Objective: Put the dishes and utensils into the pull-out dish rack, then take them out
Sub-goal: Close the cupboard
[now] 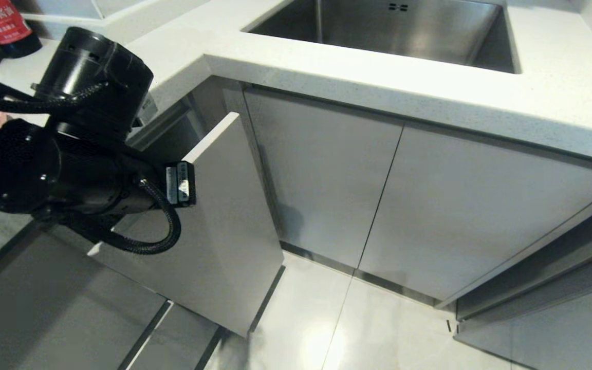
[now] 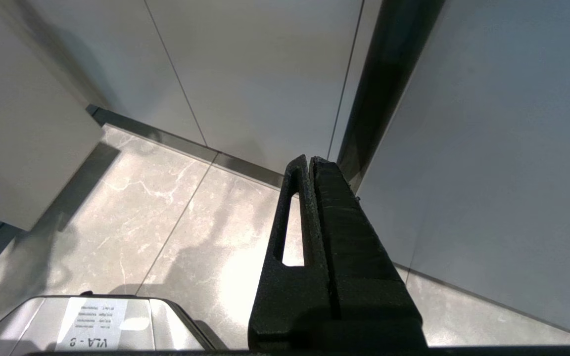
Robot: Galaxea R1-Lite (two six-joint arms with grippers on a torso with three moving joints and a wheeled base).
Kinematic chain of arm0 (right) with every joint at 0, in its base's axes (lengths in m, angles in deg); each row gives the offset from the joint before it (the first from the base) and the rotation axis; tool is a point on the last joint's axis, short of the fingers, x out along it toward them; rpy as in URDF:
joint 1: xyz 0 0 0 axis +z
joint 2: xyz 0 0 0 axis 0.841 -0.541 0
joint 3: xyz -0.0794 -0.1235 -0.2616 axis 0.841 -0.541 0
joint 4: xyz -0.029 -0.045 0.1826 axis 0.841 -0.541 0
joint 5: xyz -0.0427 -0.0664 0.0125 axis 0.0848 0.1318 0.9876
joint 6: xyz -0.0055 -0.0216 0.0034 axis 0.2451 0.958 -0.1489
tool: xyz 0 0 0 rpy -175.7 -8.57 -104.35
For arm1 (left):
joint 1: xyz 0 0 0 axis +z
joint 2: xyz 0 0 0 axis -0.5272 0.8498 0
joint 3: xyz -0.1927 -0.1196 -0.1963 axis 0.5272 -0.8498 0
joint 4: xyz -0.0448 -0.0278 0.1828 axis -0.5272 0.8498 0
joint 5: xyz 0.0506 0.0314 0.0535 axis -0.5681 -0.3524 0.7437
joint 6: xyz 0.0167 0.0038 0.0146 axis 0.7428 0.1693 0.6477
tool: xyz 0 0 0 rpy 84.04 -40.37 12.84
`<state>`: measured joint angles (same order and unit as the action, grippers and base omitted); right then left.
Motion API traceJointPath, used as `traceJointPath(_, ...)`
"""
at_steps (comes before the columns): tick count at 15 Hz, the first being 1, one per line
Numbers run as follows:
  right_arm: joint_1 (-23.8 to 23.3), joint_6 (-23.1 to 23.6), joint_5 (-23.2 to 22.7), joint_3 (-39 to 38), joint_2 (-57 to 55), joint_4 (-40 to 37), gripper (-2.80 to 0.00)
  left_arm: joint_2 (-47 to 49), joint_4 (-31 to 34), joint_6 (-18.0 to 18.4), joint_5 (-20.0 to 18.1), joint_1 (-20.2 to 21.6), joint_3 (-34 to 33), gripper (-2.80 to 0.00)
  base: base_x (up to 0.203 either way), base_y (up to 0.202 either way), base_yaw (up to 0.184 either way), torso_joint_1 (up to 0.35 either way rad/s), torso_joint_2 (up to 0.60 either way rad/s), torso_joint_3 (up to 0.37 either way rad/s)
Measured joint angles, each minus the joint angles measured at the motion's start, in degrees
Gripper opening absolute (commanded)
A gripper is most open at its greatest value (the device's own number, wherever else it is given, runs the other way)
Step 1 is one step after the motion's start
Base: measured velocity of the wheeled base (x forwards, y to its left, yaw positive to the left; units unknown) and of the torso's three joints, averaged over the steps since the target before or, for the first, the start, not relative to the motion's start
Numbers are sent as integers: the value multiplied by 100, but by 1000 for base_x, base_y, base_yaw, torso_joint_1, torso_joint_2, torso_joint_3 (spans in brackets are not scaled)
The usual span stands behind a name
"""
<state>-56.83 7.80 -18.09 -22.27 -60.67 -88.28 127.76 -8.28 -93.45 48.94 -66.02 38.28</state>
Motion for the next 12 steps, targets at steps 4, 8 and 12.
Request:
traceJointPath(4,0,0,0,0,0,0,-280,16,-525,430,201,536,-137,-280,0,0,0,0,0,0)
traceJointPath(8,0,-3,0,0,0,0,-280,11,-696,583,208,717,-225,-280,0,0,0,0,0,0)
traceJointPath(12,0,-2,0,0,0,0,-280,-4,-706,583,200,714,-260,-280,0,0,0,0,0,0)
